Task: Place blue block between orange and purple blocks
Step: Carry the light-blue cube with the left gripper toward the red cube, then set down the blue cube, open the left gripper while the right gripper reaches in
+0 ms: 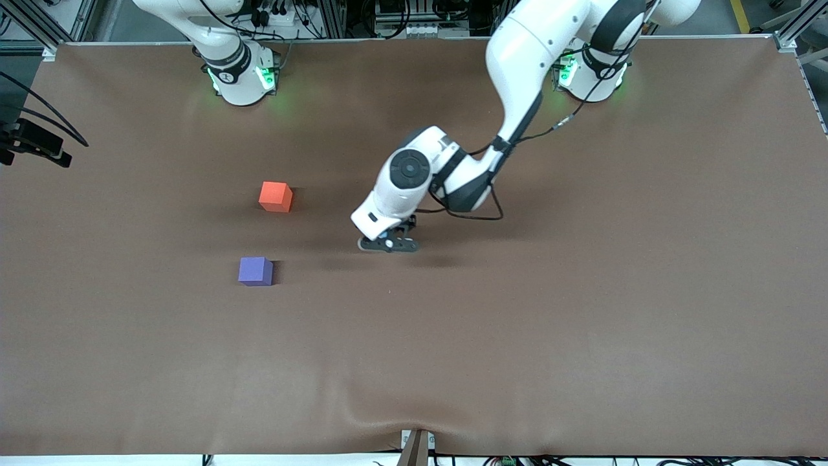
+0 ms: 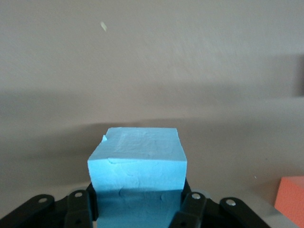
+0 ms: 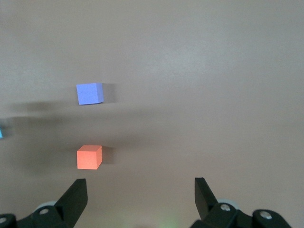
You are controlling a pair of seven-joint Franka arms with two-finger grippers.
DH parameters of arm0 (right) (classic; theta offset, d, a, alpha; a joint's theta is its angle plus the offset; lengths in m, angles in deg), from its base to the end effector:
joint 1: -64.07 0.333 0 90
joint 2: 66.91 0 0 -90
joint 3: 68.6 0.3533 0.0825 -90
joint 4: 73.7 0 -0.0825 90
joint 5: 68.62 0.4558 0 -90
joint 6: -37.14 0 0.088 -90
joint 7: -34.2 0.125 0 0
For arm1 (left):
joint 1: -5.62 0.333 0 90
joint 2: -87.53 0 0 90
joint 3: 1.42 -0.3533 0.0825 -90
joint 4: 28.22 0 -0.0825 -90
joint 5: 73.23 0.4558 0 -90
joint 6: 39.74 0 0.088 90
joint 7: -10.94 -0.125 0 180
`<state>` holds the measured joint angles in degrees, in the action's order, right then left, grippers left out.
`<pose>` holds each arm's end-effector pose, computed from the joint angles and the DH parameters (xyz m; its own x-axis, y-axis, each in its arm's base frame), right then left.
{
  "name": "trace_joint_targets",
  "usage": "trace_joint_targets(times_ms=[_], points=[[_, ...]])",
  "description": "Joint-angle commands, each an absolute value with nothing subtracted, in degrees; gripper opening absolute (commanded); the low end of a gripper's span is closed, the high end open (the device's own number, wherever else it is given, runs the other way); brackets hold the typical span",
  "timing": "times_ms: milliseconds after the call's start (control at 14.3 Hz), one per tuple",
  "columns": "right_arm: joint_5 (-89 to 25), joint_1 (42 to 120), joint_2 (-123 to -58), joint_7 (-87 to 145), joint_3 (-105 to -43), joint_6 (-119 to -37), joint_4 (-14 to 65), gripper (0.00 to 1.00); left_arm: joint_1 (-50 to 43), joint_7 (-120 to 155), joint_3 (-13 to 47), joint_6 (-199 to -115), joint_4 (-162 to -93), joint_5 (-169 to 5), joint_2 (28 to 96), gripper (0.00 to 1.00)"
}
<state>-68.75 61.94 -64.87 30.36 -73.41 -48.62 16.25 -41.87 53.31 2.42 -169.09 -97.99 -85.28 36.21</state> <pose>0.6011 -0.0744 0.6598 0.9978 -0.0540 -0.0375 -0.0542 -0.9985 -0.0032 0.5466 -0.6717 0.2159 0.9980 -0.0134 -0.0620 0.0028 -0.9671 0.2545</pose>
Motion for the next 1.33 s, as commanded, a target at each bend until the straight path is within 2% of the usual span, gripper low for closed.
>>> trace_joint_targets(times_ms=[0, 70, 140, 210, 419, 559, 768, 908, 1048, 1257], points=[[-67.7, 60.9, -65.0, 29.7, -73.0, -48.2, 16.0, 1.00, -44.6, 55.1, 1.2, -170.2, -95.6, -86.3, 33.4, 0.00], [-67.7, 60.9, -65.1, 29.7, -73.0, -48.3, 16.0, 1.00, -44.9, 55.1, 1.2, -171.0, -95.6, -86.3, 32.3, 0.00], [-67.7, 60.9, -65.1, 29.7, -73.0, -48.2, 16.0, 1.00, -45.2, 55.1, 1.2, -171.4, -95.6, -86.3, 31.8, 0.07], [-67.7, 60.9, -65.1, 29.7, -73.0, -48.2, 16.0, 1.00, -45.4, 55.4, 1.1, -171.4, -96.1, -86.2, 31.8, 0.99], [-67.7, 61.1, -65.1, 29.7, -73.0, -48.3, 16.0, 1.00, -47.2, 57.4, -0.3, -170.6, -96.5, -85.0, 32.5, 1.00], [-67.7, 61.3, -65.2, 29.6, -73.0, -48.4, 15.8, 1.00, -47.6, 59.5, -2.0, -166.5, -96.4, -84.2, 34.9, 1.00], [-67.8, 61.5, -67.6, 29.6, -72.9, -48.3, 14.9, 1.00, -46.9, 60.4, -6.6, -161.4, -96.6, -80.7, 42.9, 1.00], [-67.7, 62.1, -71.8, 29.5, -72.5, -48.2, 15.2, 1.00, -45.3, 58.8, -10.8, -153.5, -96.7, -78.2, 50.5, 1.00], [-67.8, 65.2, -74.5, 29.3, -72.2, -47.0, 14.7, 1.00, -38.8, 55.7, -11.2, -143.8, -96.7, -78.2, 58.0, 1.00], [-67.6, 68.1, -76.3, 29.4, -72.1, -47.2, 14.3, 1.00, -31.0, 50.7, -11.3, -134.5, -96.9, -78.1, 66.2, 1.00]])
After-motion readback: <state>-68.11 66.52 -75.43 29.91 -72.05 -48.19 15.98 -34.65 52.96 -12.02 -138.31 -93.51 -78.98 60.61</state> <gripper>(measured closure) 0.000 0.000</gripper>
